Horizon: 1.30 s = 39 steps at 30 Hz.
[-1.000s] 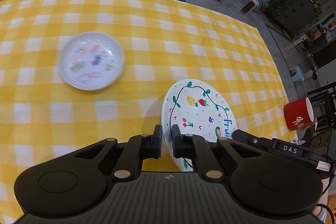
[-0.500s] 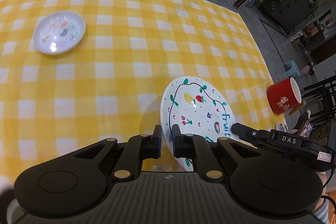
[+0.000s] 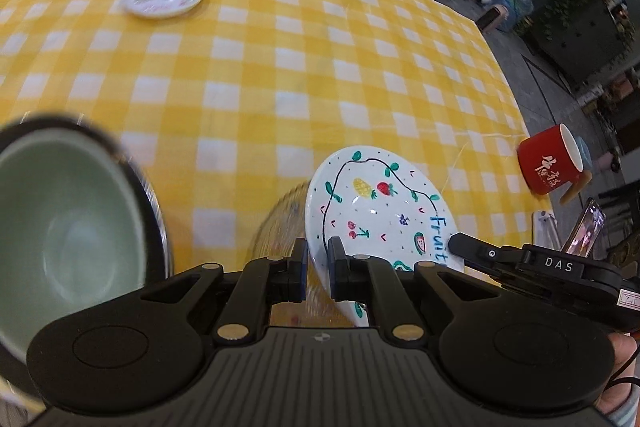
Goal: Organize plates and bowls
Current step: 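Carry the painted plate with both tools over the glass plate, then lower the painted plate onto the glass plate with both tools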
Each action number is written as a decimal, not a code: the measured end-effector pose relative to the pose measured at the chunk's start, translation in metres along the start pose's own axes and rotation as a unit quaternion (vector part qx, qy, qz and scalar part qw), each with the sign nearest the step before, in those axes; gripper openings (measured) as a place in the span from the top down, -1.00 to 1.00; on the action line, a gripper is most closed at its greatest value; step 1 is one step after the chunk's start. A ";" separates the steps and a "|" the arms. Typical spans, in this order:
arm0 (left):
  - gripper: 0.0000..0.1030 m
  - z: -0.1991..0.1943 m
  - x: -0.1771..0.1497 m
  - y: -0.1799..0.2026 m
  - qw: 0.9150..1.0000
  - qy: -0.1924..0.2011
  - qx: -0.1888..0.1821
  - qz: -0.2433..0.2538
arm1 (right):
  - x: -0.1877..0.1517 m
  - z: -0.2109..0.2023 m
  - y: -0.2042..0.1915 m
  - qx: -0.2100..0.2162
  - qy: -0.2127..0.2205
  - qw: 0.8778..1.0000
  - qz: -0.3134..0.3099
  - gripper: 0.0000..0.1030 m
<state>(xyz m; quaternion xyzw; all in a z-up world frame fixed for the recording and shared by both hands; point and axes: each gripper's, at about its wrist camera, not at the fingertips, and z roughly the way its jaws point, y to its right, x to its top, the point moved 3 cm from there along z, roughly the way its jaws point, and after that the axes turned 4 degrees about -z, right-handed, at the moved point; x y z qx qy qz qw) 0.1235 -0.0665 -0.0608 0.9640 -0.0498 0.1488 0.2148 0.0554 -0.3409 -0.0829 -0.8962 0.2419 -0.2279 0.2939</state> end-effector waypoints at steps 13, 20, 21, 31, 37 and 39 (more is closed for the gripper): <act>0.79 -0.011 -0.030 -0.011 0.999 0.036 0.034 -0.018 | -0.021 0.009 -0.013 -0.008 -0.003 0.999 -0.052 0.89; 0.83 -0.006 -0.038 -0.010 0.997 0.041 0.060 -0.005 | -0.022 0.012 -0.015 -0.014 0.003 0.997 -0.072 0.90; 0.83 -0.006 -0.039 -0.010 0.997 0.042 0.063 -0.004 | -0.022 0.012 -0.016 -0.015 0.005 0.997 -0.076 0.90; 0.98 -0.010 -0.042 -0.001 0.995 0.064 0.070 0.020 | -0.032 0.022 -0.023 -0.021 -0.004 0.996 -0.092 0.91; 0.74 -0.011 -0.048 0.003 0.989 0.092 0.111 0.044 | -0.033 0.021 -0.027 -0.033 0.003 0.993 -0.115 0.92; 0.72 -0.007 -0.050 0.004 0.988 0.089 0.117 0.049 | -0.033 0.021 -0.026 -0.033 0.003 0.993 -0.114 0.92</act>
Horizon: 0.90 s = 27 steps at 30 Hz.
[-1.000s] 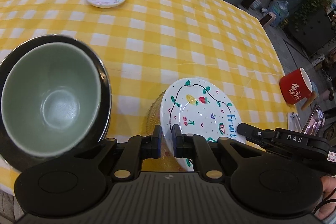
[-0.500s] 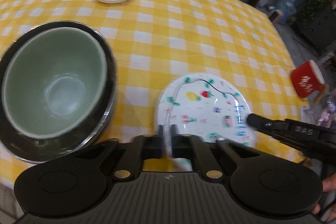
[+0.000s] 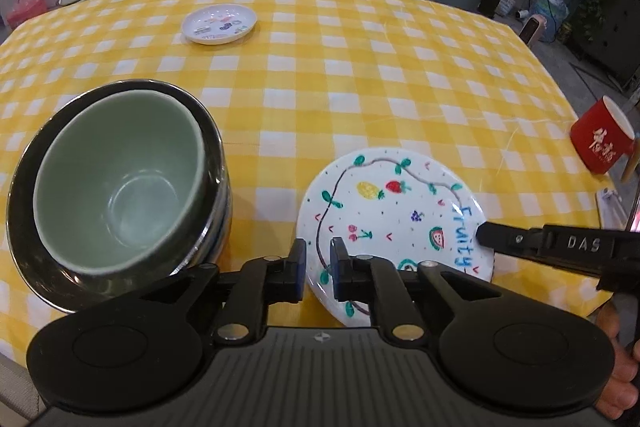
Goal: Organize plates and bowls
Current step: 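Lower the painted plate onto the glass plate with both tools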
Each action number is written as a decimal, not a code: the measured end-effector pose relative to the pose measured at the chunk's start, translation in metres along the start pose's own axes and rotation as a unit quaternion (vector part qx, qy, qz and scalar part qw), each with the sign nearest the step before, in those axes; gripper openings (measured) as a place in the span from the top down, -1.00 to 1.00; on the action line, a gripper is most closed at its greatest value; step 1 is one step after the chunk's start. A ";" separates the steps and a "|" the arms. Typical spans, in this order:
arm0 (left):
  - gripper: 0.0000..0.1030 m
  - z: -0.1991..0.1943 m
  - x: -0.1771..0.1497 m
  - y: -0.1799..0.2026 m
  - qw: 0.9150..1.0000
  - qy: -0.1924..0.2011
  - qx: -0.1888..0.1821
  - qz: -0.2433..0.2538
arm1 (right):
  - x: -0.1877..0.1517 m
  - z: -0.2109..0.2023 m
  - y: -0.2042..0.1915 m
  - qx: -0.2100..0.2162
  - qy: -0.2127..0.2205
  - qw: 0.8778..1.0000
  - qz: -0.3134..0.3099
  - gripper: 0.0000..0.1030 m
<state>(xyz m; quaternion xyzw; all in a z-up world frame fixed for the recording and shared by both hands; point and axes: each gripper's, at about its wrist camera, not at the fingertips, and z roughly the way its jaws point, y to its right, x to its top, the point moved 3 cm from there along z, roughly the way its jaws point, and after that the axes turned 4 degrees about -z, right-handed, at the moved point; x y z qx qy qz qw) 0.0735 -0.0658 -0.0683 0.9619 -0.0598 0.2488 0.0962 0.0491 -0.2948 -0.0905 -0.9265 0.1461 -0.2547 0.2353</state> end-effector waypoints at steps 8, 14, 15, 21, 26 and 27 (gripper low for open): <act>0.67 0.007 -0.005 -0.004 1.000 -0.014 0.004 -0.008 | 0.001 0.000 0.000 0.000 0.001 1.000 0.001 0.93; 0.68 0.008 -0.006 -0.003 1.000 -0.015 0.005 -0.001 | 0.001 0.000 0.003 -0.001 -0.003 1.000 0.008 0.93; 0.68 0.008 -0.006 -0.003 1.000 -0.015 0.005 0.000 | 0.001 0.000 0.003 -0.002 -0.003 1.000 0.007 0.93; 0.70 0.010 -0.006 0.000 1.000 -0.017 0.003 0.007 | 0.001 0.000 -0.001 -0.017 0.001 1.000 -0.007 0.93; 0.70 0.010 -0.008 0.003 1.000 -0.012 0.011 0.018 | -0.002 0.000 -0.011 -0.039 0.005 0.998 -0.047 0.92; 0.71 0.009 -0.008 0.004 1.000 -0.011 0.012 0.020 | -0.003 0.001 -0.012 -0.043 0.006 0.997 -0.057 0.92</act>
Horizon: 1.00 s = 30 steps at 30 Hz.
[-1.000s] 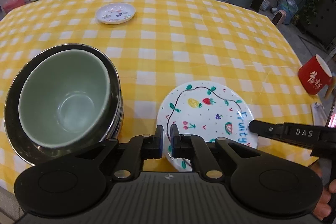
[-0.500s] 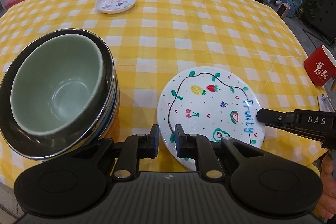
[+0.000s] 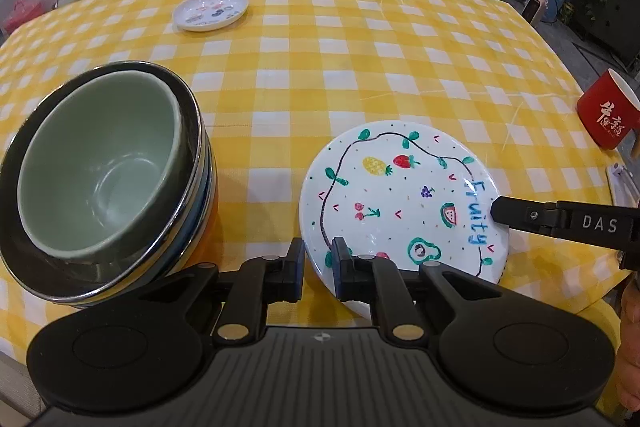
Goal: Organize plates and bowls
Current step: 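Lower the painted plate onto the glass plate with both tools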
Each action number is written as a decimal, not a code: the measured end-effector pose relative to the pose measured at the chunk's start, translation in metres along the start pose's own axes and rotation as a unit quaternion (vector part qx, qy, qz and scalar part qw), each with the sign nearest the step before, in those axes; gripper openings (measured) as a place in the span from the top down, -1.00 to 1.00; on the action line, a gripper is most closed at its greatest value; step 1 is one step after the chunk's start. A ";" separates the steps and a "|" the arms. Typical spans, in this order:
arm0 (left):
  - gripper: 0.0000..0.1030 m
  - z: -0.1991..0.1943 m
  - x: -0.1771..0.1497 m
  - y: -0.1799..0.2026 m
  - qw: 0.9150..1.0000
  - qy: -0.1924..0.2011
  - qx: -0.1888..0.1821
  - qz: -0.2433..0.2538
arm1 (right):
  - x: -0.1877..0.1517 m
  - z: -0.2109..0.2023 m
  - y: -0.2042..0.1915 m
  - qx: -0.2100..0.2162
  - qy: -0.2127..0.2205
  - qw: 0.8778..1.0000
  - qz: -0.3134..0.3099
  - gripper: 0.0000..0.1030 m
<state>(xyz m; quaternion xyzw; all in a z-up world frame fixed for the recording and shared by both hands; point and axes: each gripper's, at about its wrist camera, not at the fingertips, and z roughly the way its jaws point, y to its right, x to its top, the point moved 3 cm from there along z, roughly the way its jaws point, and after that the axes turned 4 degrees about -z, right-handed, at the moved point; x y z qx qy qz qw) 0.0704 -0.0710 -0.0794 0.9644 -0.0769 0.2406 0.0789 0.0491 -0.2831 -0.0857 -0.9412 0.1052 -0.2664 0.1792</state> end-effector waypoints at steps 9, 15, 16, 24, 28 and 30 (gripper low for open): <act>0.75 -0.001 -0.002 0.000 1.000 0.000 -0.002 0.001 | -0.002 -0.003 -0.016 -0.063 0.031 0.994 -0.089 0.99; 0.75 -0.001 -0.001 -0.001 1.000 0.003 0.000 0.001 | 0.004 -0.003 -0.009 -0.059 0.034 0.995 -0.078 0.96; 0.75 -0.001 -0.002 -0.001 1.000 0.003 0.000 0.001 | 0.004 -0.003 -0.008 -0.057 0.032 0.995 -0.075 0.89; 0.76 0.001 -0.001 -0.001 1.000 -0.001 -0.008 -0.001 | 0.003 0.004 -0.001 -0.023 0.015 0.999 -0.034 0.77; 0.76 0.000 -0.001 0.001 1.000 0.002 -0.004 0.005 | 0.004 0.005 0.004 -0.018 0.012 1.000 -0.018 0.77; 0.75 -0.002 -0.002 0.004 1.000 0.009 0.005 0.018 | 0.004 0.004 0.003 -0.020 0.016 0.999 -0.021 0.77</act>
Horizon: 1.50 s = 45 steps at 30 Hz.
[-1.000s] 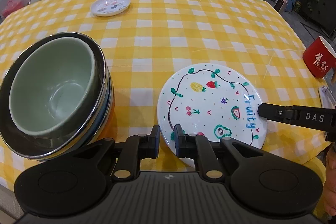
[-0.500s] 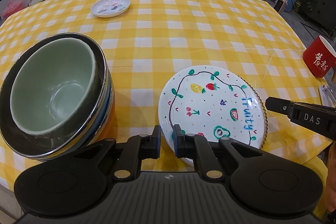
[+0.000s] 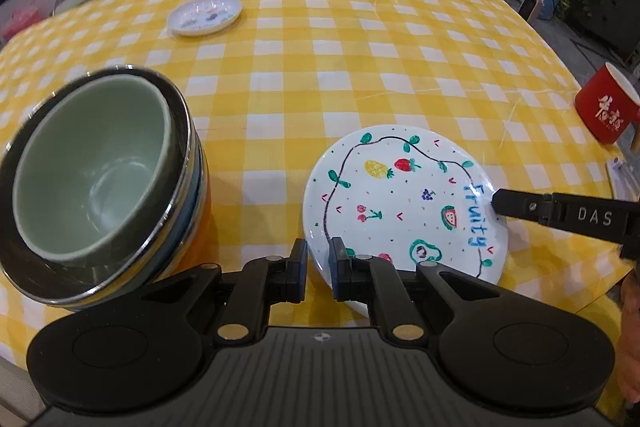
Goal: Organize plates and bowls
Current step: 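Lower the painted plate onto the glass plate with both tools, then open both tools and lift them off the painted plate, then move both tools to the rim of the small white printed plate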
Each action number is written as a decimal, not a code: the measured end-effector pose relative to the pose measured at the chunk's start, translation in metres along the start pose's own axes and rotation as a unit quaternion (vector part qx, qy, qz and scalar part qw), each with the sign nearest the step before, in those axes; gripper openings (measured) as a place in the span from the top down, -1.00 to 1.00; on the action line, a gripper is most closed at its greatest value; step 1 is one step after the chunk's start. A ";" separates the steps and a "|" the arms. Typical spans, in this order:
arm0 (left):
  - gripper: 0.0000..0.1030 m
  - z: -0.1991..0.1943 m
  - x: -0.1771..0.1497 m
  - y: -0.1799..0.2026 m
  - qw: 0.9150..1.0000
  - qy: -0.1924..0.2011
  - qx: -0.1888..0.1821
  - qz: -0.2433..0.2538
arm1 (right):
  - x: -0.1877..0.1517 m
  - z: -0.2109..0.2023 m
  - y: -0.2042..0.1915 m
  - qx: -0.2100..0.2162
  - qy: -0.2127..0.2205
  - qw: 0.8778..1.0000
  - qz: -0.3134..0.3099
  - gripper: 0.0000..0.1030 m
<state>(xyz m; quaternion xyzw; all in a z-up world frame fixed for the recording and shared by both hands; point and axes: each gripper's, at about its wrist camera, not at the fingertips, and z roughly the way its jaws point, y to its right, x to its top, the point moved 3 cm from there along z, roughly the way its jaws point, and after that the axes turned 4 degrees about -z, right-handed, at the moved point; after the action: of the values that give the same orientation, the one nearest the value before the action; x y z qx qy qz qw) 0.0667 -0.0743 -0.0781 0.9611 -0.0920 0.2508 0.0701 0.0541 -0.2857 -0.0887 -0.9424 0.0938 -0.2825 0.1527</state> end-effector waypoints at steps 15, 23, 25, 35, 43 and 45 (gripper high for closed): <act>0.52 -0.032 0.031 -0.007 0.997 0.017 0.006 0.081 | 0.009 -0.011 -0.040 -0.009 0.055 0.995 -0.084 0.30; 0.40 -0.042 0.074 -0.025 0.993 0.002 -0.013 0.117 | 0.028 0.003 -0.067 -0.001 0.046 0.994 -0.103 0.10; 0.38 -0.047 0.086 -0.030 0.992 0.012 -0.015 0.121 | 0.034 0.008 -0.075 0.005 0.043 0.993 -0.107 0.09; 0.34 -0.034 0.146 -0.073 0.994 0.026 -0.049 0.090 | 0.071 0.042 -0.106 0.012 0.041 0.992 -0.117 0.02; 0.32 0.006 0.184 -0.114 0.993 0.016 -0.061 0.101 | 0.095 0.087 -0.116 0.025 0.025 0.995 -0.098 -0.07; 0.32 0.019 0.192 -0.121 0.993 0.016 -0.056 0.107 | 0.100 0.101 -0.121 0.028 0.019 0.995 -0.095 -0.07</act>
<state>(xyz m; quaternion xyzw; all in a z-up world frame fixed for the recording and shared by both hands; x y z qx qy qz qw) 0.2661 0.0128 -0.0104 0.9360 -0.2073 0.2670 0.0982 0.2039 -0.1752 -0.0770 -0.9368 -0.0014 -0.3162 0.1497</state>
